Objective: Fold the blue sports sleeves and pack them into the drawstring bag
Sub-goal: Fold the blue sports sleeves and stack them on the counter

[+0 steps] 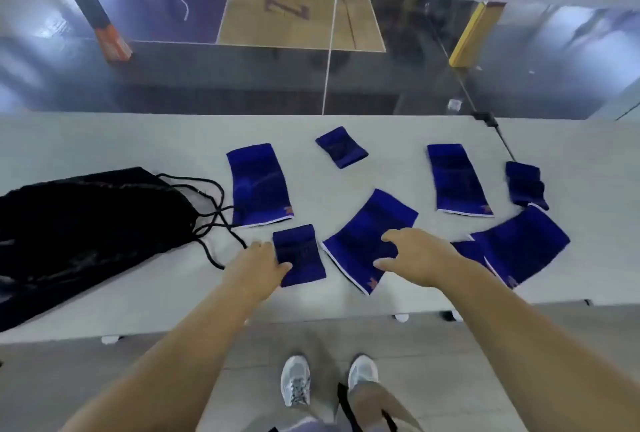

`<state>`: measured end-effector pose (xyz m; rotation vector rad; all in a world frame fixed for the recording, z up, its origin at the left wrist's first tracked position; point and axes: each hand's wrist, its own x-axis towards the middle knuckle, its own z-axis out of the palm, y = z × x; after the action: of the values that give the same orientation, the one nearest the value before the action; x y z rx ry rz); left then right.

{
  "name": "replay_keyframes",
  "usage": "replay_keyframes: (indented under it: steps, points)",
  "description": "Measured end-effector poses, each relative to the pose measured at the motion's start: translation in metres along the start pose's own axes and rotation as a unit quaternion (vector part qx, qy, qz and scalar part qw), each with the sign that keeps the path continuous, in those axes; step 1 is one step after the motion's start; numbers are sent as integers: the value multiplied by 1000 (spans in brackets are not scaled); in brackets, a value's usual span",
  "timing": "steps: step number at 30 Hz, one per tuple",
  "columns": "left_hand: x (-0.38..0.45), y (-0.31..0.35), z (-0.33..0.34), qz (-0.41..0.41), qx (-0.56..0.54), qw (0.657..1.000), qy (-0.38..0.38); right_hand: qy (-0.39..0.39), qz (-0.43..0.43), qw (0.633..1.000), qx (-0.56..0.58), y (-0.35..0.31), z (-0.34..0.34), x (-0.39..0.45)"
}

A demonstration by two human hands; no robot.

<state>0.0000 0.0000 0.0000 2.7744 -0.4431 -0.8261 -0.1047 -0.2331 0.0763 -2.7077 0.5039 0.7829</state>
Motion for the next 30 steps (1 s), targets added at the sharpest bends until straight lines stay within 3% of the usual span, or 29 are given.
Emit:
replay_keyframes:
  steps: [8,13,18,24,30]
  points:
    - [23,18,14,-36,-37,998,24,-47,7,999,-3,18,1,48]
    - [29,20,12,-77,-172,982,12,-63,-28,998,1,26,-10,75]
    - [36,26,-9,-61,-209,976,21,-77,-68,995,-12,32,-26,99]
    - [55,52,-54,-37,-244,965,89,-87,-93,991,-33,46,-49,135]
    - [87,83,-78,-52,-233,963,122,-29,-94,995,-26,54,-82,194]
